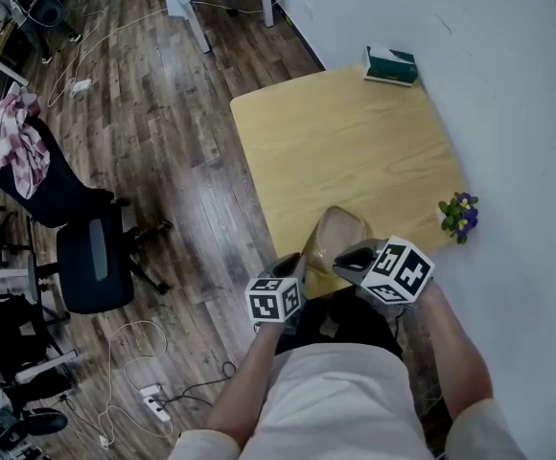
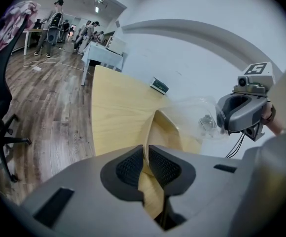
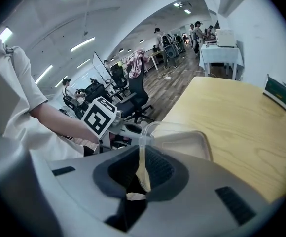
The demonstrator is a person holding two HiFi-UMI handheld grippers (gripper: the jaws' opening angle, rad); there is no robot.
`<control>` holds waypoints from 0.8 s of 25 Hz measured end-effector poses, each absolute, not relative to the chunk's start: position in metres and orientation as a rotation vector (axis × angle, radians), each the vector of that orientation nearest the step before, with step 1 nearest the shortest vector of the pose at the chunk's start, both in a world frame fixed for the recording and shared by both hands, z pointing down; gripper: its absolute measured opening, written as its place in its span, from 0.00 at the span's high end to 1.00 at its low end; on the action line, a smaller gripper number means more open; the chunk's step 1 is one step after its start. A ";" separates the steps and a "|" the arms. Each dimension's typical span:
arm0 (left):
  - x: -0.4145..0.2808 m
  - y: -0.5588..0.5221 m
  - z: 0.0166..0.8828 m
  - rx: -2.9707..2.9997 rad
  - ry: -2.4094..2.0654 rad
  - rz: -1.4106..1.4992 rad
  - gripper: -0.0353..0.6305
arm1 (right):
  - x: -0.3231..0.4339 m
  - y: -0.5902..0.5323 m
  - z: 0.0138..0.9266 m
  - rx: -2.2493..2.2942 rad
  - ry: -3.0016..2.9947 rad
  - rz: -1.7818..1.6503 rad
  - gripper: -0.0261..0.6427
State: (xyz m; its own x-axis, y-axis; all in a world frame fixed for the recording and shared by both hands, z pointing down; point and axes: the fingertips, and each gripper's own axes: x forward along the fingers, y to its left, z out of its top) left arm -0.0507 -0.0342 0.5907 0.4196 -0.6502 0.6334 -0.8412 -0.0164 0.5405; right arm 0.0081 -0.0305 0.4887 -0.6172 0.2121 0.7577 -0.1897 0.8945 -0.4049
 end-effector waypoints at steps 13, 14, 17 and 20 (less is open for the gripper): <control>-0.057 -0.037 0.595 1.700 -1.318 0.254 0.90 | 0.022 -0.065 0.459 0.181 -2.201 0.430 0.90; -0.057 -0.037 0.595 1.697 -1.318 0.249 0.90 | 0.024 -0.067 0.459 0.193 -2.201 0.420 0.90; -0.058 -0.038 0.594 1.689 -1.324 0.237 0.90 | 0.026 -0.073 0.455 0.228 -2.202 0.391 0.90; -0.061 -0.037 0.595 1.680 -1.337 0.239 0.90 | 0.030 -0.079 0.451 0.272 -2.199 0.351 0.90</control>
